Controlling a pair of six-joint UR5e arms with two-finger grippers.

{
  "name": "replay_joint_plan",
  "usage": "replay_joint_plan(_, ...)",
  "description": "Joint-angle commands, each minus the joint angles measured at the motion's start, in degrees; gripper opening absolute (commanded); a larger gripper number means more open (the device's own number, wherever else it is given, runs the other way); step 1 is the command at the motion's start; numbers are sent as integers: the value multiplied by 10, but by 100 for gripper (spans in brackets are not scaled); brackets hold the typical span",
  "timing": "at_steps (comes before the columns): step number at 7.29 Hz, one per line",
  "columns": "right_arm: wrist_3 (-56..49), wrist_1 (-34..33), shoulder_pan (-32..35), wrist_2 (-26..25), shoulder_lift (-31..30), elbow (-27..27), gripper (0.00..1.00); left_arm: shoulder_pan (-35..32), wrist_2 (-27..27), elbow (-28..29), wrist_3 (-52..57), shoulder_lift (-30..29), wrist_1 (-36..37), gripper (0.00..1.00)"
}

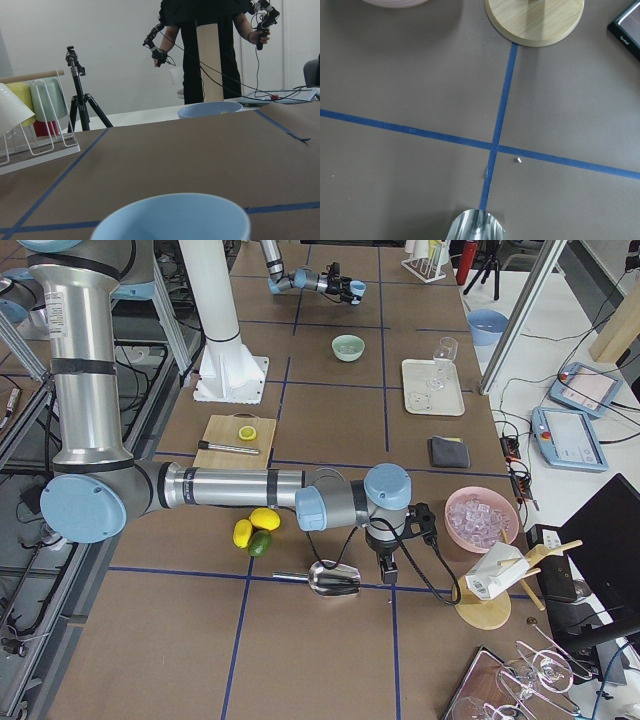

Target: Pour ice into bowl

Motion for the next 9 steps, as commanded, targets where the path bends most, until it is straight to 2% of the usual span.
replay_joint_plan(1, 1, -1, 0, 0, 1, 0, 100, -3, 2, -17, 0, 6, -6, 100)
replay_joint_plan(4, 1, 0, 2, 0, 1, 0, 100, -28, 3, -27, 4, 12, -53, 100)
replay_joint_plan(6, 3, 16, 2, 3, -6, 10, 100, -73, -4, -55, 75, 15, -69, 100)
replay_joint_plan(7, 4, 60, 2, 3, -21, 11, 100, -108, -45, -57, 143, 12, -111, 100)
replay_joint_plan(9, 59, 106, 2, 3, -20, 26, 100, -196, -173, -90, 251, 15, -126, 100)
